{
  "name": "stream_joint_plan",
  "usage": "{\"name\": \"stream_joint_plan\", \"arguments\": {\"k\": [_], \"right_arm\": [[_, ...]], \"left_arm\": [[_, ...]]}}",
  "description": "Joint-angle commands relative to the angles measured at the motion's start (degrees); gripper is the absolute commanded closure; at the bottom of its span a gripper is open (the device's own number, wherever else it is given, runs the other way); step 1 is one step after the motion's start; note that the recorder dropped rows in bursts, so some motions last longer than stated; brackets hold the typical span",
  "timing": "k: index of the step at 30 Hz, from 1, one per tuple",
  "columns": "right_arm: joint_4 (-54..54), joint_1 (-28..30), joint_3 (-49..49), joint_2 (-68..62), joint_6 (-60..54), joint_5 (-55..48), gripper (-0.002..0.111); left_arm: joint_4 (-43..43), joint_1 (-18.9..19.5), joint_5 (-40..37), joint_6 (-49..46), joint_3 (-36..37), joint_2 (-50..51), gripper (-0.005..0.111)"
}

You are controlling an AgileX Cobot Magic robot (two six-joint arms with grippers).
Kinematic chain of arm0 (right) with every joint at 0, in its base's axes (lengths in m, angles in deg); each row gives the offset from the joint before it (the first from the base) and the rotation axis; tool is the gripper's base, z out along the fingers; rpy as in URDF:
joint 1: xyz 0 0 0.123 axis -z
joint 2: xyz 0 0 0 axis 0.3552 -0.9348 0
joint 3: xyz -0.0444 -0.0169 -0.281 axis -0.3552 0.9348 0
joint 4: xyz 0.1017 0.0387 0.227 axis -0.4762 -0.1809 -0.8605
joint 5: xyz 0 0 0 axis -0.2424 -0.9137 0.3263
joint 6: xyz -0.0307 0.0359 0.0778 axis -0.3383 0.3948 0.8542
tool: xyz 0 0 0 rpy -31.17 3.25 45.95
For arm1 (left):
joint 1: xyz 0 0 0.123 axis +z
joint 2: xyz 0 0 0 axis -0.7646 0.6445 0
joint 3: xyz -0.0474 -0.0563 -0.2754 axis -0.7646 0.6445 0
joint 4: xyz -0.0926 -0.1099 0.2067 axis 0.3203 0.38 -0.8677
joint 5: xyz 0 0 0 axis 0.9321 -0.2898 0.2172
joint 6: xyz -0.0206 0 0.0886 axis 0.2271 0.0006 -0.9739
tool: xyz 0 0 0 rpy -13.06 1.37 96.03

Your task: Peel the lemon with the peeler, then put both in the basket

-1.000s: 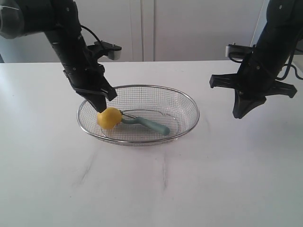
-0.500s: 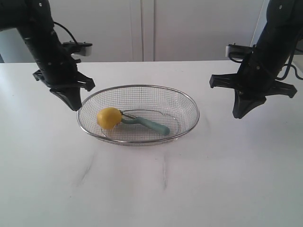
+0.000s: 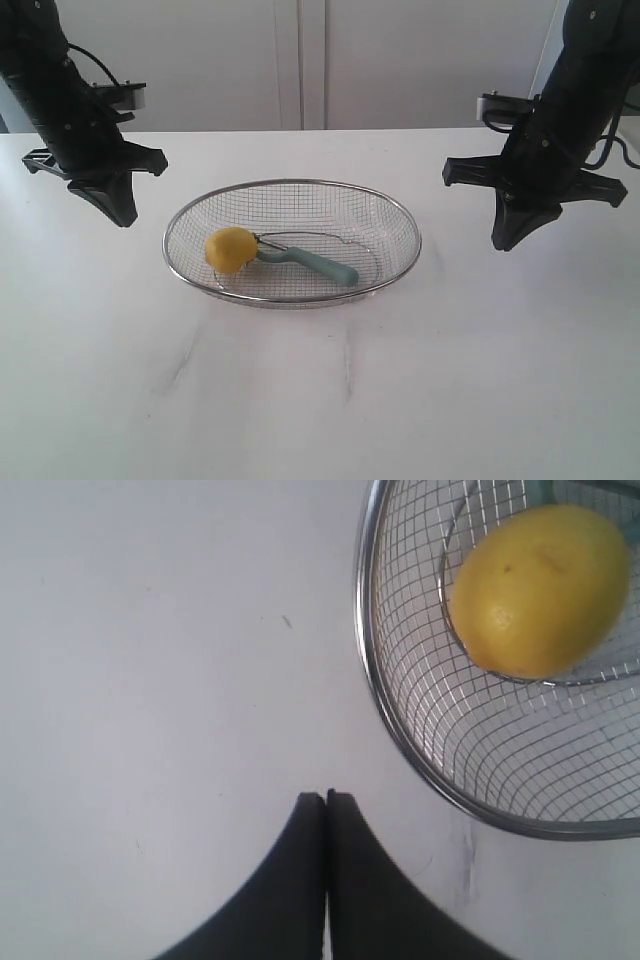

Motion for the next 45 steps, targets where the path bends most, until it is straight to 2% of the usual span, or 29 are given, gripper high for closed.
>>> {"name": "stream_joint_plan", "arguments": {"k": [1, 16, 24, 36, 45], "right_arm": [[0.37, 0.25, -0.16, 0.62, 0.02, -0.17, 0.108], [0.37, 0.25, -0.16, 0.62, 0.02, -0.17, 0.108], [0.37, 0.25, -0.16, 0.62, 0.02, -0.17, 0.108], [0.37, 0.25, -0.16, 0.62, 0.02, -0.17, 0.108], [0.37, 0.25, -0.16, 0.62, 0.02, -0.17, 0.108]], "left_arm": [[0.63, 0.17, -3.86, 0.57, -0.28, -0.71, 0.107], [0.63, 0.17, -5.53, 3.96, -0.28, -0.83, 0.107], [0.63, 0.17, -5.53, 5.24, 0.54, -6.18, 0.107], [0.53, 0.17, -5.26, 5.24, 13.12, -17.92, 0.107], [0.53, 0.17, 0.96, 5.24, 24.7, -27.19, 0.107]]}}
